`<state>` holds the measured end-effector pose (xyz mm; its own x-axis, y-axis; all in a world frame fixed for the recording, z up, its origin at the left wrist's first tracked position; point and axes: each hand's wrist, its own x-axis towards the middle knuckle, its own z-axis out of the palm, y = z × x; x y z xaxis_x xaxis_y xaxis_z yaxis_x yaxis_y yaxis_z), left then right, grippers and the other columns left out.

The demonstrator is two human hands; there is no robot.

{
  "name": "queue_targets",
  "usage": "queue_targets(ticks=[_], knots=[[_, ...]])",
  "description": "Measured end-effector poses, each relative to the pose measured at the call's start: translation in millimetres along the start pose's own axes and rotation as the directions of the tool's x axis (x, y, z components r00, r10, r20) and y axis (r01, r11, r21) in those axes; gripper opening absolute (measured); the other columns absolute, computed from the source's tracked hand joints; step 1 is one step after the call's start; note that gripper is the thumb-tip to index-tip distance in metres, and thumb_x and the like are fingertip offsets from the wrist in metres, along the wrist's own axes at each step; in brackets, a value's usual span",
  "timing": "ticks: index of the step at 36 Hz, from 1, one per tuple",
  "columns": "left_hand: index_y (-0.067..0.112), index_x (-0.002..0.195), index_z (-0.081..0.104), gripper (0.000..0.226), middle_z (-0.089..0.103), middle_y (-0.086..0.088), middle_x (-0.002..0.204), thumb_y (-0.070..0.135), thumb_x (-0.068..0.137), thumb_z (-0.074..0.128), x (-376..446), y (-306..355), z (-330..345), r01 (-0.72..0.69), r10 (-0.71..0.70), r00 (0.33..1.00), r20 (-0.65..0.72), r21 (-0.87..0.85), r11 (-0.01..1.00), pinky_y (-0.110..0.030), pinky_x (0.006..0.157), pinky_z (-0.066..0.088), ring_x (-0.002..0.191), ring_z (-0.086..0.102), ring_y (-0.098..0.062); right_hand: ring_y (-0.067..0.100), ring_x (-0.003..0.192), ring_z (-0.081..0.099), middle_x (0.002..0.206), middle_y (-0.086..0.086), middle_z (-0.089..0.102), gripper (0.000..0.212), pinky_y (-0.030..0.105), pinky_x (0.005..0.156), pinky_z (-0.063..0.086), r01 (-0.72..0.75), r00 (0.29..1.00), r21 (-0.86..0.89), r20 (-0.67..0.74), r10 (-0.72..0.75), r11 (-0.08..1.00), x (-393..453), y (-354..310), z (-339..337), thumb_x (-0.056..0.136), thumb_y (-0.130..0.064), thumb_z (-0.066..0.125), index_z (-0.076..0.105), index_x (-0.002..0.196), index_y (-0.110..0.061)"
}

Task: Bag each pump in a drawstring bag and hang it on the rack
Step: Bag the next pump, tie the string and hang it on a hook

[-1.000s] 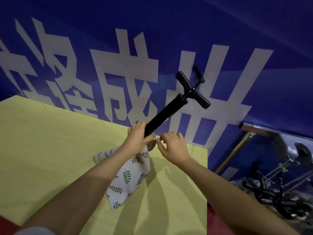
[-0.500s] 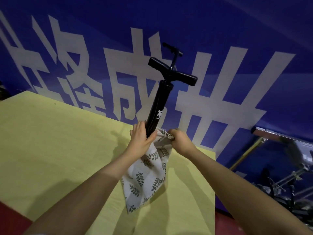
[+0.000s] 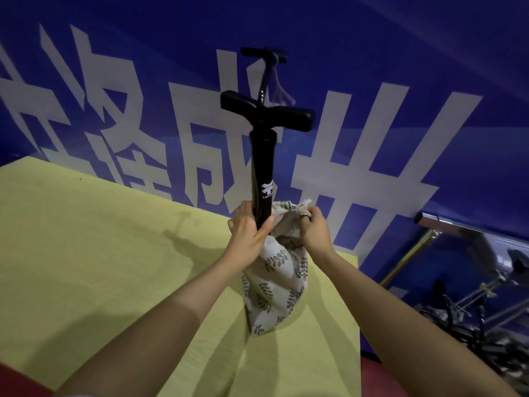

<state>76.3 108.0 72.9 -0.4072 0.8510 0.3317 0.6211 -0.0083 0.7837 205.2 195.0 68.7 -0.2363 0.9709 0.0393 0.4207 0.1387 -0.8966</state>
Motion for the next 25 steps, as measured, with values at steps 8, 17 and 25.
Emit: queue_targets(ticks=[8, 17, 25], knots=[[0.016, 0.127, 0.040, 0.053, 0.049, -0.010, 0.119, 0.051, 0.088, 0.046, 8.6, 3.6, -2.8, 0.125, -0.130, 0.991, -0.011, -0.217, 0.968, -0.045, 0.099, 0.041, 0.119, 0.044, -0.031, 0.017, 0.090, 0.054, 0.105, 0.003, 0.053, 0.027, 0.023, 0.071, 0.047, 0.094, 0.982, -0.376, 0.187, -0.024, 0.922, -5.1, 26.3, -18.0, 0.090, 0.002, 0.051, 0.051, 0.115, -0.008], [0.012, 0.124, 0.037, 0.037, 0.043, -0.006, 0.111, 0.031, 0.095, 0.049, 5.3, 2.0, 7.8, 0.066, -0.081, 0.996, -0.044, -0.275, 0.959, -0.012, 0.073, 0.040, 0.096, 0.048, -0.013, 0.022, 0.088, 0.048, 0.112, 0.012, 0.048, 0.026, 0.030, 0.079, 0.045, 0.122, 0.974, -0.610, 0.225, 0.024, 0.783, -5.3, 42.4, -18.3, 0.087, 0.002, 0.054, 0.049, 0.110, -0.008], [0.005, 0.121, 0.040, 0.036, 0.047, 0.001, 0.097, 0.027, 0.095, 0.051, 13.0, 2.8, 5.9, 0.068, -0.097, 0.993, -0.074, -0.321, 0.944, -0.001, 0.064, 0.042, 0.085, 0.051, -0.001, 0.032, 0.084, 0.060, 0.100, 0.021, 0.063, 0.022, 0.040, 0.067, 0.055, -0.195, 0.973, -0.326, 0.051, 0.224, 0.925, 3.7, 50.6, -22.9, 0.093, 0.002, 0.040, 0.059, 0.103, 0.000]])
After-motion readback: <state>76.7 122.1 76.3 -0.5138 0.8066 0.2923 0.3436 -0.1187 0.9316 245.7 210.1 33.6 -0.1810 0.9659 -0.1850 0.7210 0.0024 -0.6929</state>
